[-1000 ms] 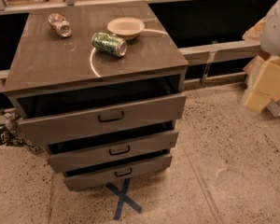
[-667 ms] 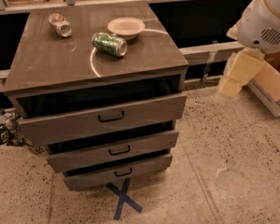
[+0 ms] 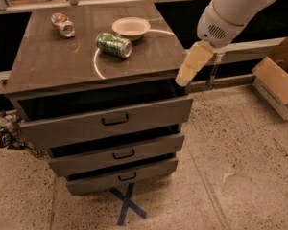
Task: Place green can upright
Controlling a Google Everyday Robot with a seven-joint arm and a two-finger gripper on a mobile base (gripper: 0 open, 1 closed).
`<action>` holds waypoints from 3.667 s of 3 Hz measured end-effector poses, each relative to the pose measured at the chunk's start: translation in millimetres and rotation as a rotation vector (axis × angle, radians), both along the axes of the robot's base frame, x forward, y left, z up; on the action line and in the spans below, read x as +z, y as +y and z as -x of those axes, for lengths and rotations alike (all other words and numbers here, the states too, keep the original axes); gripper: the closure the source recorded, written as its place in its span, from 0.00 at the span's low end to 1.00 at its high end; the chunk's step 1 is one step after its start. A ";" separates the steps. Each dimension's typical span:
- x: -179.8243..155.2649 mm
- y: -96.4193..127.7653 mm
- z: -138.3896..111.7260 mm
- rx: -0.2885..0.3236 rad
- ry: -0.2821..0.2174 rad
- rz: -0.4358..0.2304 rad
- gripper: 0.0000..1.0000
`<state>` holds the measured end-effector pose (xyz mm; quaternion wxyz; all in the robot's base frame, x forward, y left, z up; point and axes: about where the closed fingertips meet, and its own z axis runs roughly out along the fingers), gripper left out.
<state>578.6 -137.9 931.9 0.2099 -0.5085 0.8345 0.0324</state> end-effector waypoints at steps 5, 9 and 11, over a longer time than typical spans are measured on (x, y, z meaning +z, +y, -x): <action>-33.0 92.8 -138.3 -0.063 0.045 -0.014 0.00; -56.0 184.8 -179.1 0.052 0.087 -0.056 0.14; -53.3 228.3 -184.0 0.128 0.090 -0.093 0.22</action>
Offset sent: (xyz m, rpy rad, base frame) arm 0.1307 0.1026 -0.0208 -0.1424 -0.0100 -0.0007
